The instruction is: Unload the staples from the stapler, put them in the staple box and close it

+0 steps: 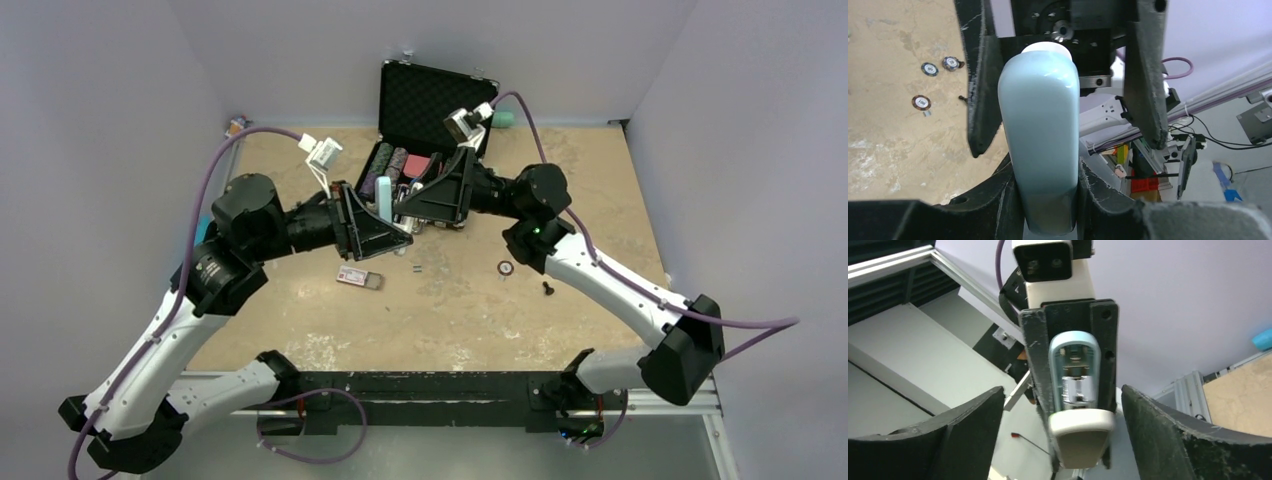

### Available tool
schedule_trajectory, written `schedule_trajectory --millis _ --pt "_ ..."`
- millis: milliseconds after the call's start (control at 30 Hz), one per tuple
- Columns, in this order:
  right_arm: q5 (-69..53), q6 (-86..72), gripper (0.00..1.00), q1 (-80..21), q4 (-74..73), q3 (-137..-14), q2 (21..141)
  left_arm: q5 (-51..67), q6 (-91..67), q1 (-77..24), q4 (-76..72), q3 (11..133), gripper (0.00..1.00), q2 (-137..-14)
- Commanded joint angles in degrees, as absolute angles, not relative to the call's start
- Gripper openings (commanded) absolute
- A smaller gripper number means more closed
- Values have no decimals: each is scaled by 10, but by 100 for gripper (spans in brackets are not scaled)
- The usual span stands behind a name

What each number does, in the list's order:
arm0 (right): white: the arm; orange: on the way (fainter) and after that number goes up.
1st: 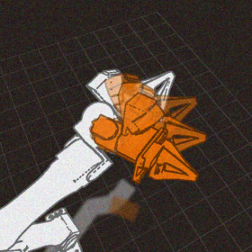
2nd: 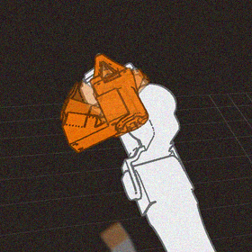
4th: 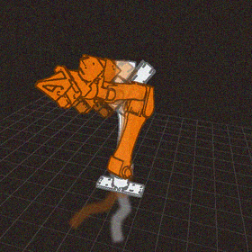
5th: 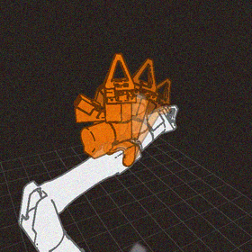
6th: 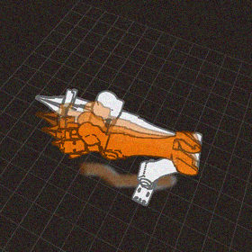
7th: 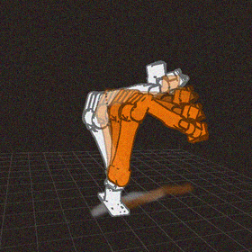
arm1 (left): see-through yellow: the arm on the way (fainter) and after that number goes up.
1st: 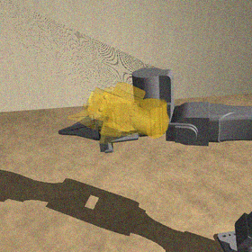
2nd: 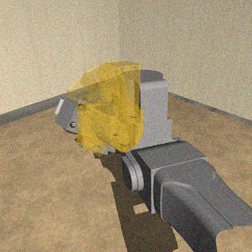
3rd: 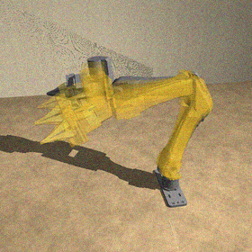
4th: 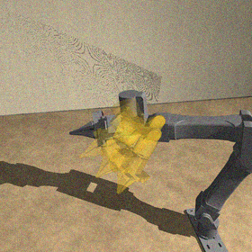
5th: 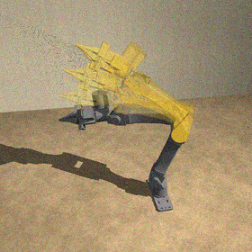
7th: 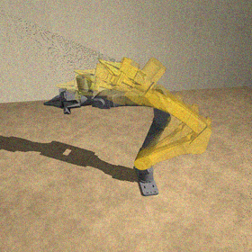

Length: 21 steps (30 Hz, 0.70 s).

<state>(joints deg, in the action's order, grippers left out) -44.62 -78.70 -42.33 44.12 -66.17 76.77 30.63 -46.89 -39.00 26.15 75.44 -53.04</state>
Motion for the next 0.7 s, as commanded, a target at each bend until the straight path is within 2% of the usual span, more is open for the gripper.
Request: schedule_trajectory --millis 0,100,233,367,467,667 --pt "-441 -703 98 -403 311 -723 718 291 -433 -387 273 781 0 -543" --pt "-353 -607 99 -353 82 -775 689 286 -428 -387 284 790 0 -564" --pt "-254 -568 99 -281 -72 -779 643 271 -412 -388 317 814 0 -618" --pt "-130 -510 99 -279 -226 -830 641 235 -391 -391 365 855 0 -690" --pt "-54 -500 99 -279 -291 -841 640 224 -372 -396 368 872 0 -747" --pt "25 -494 99 -278 -315 -816 610 236 -352 -412 347 912 0 -884"
